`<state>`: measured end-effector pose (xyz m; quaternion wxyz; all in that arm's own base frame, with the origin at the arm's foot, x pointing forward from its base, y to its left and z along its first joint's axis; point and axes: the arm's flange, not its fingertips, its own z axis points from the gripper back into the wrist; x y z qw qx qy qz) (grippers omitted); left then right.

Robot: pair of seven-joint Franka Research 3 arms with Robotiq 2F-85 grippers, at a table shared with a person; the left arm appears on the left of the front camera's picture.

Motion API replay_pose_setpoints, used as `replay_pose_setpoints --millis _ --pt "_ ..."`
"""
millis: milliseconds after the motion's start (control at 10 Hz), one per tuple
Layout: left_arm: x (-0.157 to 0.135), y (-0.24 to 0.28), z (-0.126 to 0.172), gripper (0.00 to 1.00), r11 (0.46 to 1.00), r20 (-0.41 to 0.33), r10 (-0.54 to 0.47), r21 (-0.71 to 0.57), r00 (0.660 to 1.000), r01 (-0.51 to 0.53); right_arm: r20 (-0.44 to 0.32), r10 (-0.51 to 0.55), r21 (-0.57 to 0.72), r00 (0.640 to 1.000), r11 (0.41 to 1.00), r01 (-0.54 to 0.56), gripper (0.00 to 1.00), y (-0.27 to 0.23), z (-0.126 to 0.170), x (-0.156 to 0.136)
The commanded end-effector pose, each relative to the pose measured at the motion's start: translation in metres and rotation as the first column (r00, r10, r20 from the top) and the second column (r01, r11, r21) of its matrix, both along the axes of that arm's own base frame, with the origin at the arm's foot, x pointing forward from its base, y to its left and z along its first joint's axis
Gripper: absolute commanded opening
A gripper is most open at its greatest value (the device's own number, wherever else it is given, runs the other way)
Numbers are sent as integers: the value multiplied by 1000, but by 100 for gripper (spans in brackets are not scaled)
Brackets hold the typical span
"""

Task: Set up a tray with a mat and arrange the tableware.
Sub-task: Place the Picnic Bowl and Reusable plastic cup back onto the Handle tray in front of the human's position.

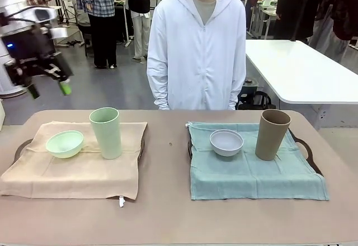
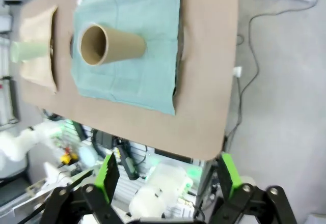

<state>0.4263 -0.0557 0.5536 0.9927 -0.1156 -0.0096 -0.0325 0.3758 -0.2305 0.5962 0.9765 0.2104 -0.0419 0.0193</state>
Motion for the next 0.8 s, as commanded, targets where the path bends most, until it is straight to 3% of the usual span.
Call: replay_pose_setpoints --millis 0,100,500,600,700 --pt "-29 -7 -1 100 989 73 145 -38 987 -142 -40 -29 -112 999 993 24 100 11 1 11" --pt "0 0 0 100 1000 0 0 0 1000 0 0 0 0 1000 1000 0 100 0 0 0" --pt "-10 1 -3 100 999 15 35 -15 999 -34 -9 -7 -19 1000 1000 7 100 -2 0 2" --pt "-28 11 -10 100 997 16 -62 -46 998 63 -15 83 0 996 997 -83 100 1 -15 -30" --pt "-45 27 -15 100 985 -28 -134 -111 991 131 -29 119 51 992 992 -118 100 0 -31 -58"
